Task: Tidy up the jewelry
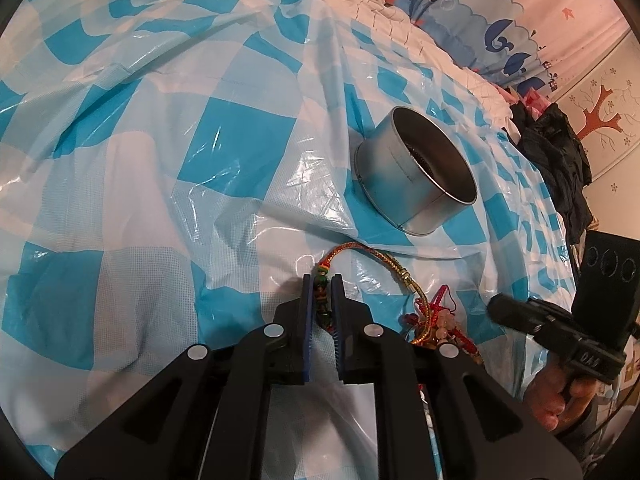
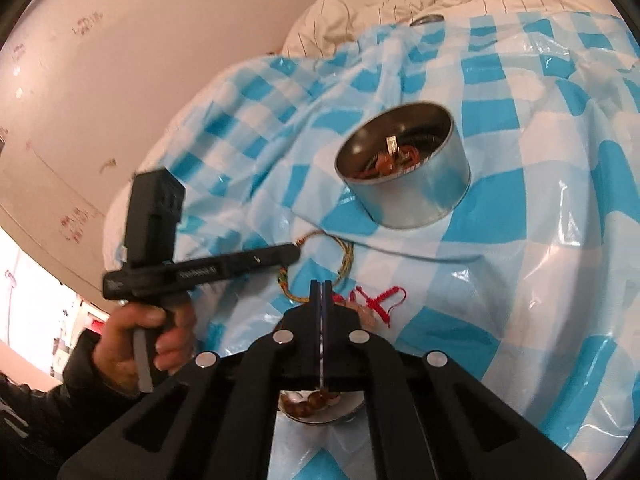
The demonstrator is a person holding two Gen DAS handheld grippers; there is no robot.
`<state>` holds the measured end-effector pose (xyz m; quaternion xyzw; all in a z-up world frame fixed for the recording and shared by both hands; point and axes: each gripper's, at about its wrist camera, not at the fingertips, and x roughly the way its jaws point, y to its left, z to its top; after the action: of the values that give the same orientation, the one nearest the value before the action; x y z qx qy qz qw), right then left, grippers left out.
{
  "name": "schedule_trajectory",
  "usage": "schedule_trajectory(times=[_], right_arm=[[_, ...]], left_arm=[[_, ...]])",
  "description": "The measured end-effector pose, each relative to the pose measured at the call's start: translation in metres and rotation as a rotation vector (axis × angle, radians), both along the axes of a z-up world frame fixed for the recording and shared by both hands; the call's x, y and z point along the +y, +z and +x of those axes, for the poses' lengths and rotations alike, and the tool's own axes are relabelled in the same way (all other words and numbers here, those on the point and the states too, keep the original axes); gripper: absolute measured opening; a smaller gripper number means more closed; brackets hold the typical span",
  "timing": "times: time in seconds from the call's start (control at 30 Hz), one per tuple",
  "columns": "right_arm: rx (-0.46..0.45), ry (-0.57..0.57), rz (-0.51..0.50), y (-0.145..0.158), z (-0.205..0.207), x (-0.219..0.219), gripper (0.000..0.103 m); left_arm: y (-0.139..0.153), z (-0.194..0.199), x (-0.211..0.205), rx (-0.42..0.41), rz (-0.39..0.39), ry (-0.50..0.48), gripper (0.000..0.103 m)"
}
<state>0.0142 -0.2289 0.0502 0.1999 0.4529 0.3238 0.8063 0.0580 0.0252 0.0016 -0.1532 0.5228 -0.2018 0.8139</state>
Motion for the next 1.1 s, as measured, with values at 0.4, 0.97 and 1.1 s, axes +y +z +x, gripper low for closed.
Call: schedule_trajectory(times=[0.4,0.97,1.1], right_arm=[[0.168,-0.018,-0.008,-0.021,0.008,-0.002,0.061],[0.284,0.002,0.162,-0.039,0.015,-0.009,0.008],[0.240,-0.013,0.180,-0.031,0.013,-0.011,0.008]], left_arm=[[0.000,0.000,0.000,0.001,-0.001,0.000,0.008],[-0.002,-0.001,-0.004,-0.001,0.010,0.000,0.010],[-0.001,-0.002,-0.004,-0.009,0.007,-0.003,0.010]])
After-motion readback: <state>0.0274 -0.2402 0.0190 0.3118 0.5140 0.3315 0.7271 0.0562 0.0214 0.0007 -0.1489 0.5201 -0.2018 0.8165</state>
